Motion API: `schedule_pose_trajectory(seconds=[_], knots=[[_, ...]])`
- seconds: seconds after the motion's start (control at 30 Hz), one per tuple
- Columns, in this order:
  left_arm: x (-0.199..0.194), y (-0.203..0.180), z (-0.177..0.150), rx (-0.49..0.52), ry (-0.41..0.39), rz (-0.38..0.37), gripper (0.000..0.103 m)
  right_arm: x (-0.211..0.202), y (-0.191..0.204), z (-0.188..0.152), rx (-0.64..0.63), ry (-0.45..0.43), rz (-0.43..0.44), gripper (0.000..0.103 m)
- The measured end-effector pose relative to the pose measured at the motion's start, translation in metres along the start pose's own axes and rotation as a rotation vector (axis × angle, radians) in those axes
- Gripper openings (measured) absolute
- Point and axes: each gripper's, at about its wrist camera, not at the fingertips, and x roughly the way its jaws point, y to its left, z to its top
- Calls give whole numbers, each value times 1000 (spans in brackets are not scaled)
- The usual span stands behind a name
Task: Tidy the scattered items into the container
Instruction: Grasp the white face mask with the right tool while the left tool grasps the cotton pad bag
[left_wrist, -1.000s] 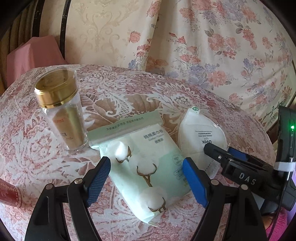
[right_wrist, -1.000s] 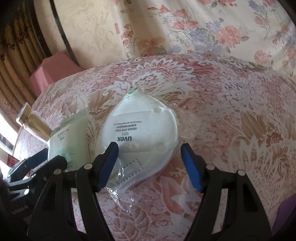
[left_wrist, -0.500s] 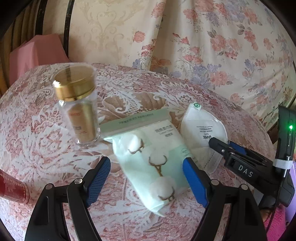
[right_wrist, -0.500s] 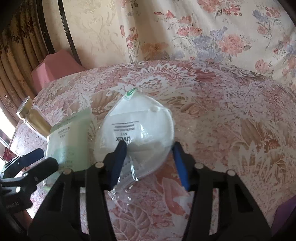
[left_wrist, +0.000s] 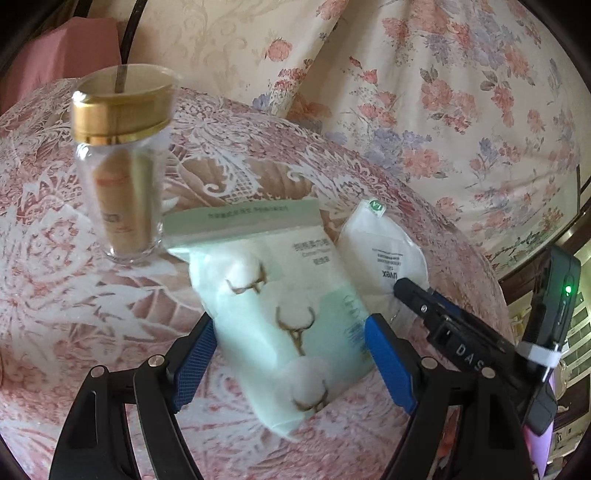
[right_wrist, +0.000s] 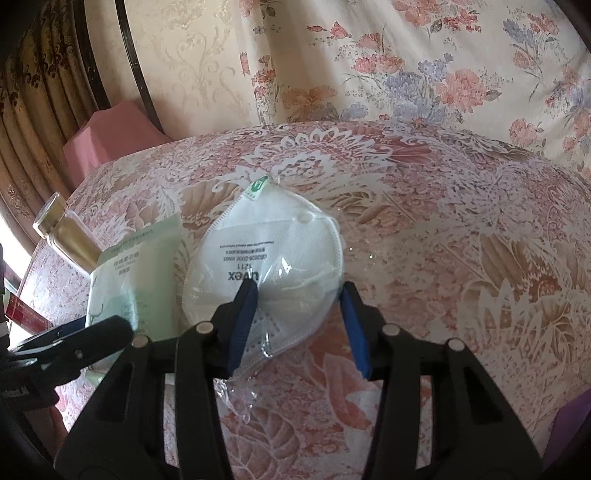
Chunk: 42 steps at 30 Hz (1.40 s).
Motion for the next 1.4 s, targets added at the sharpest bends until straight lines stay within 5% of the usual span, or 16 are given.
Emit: schedule_pose_trajectory(seconds=[0.23,0.57,0.73,0.8,1.03,1.13,1.2,1.23,1.4], knots=[[0,4,2,-43,-31,-16,70,2,-3,0,22,7,19,49],[6,3,7,-46,-25,6,72,3,-3,1,36,11,53,59],[5,0,6,-15,-28,19,69,-1,-1,1,25,-8,28,41],[5,0,5,-11,-29,23,69,-5,-4,1,41,-27,27,24],[3,-4,4,16,-43,48,67,-12,-8,0,53,-57,56,19],[4,-3,4,16,-40,45,67,-5,-11,1,61,-13,90,31],[4,-3,5,21,-37,44,67,1,-10,2,48,34,142,61],[4,-3,5,23,-36,42,67,3,-10,3,42,58,169,65],[4,1,6,18,-28,23,67,7,-19,1,82,106,219,66]])
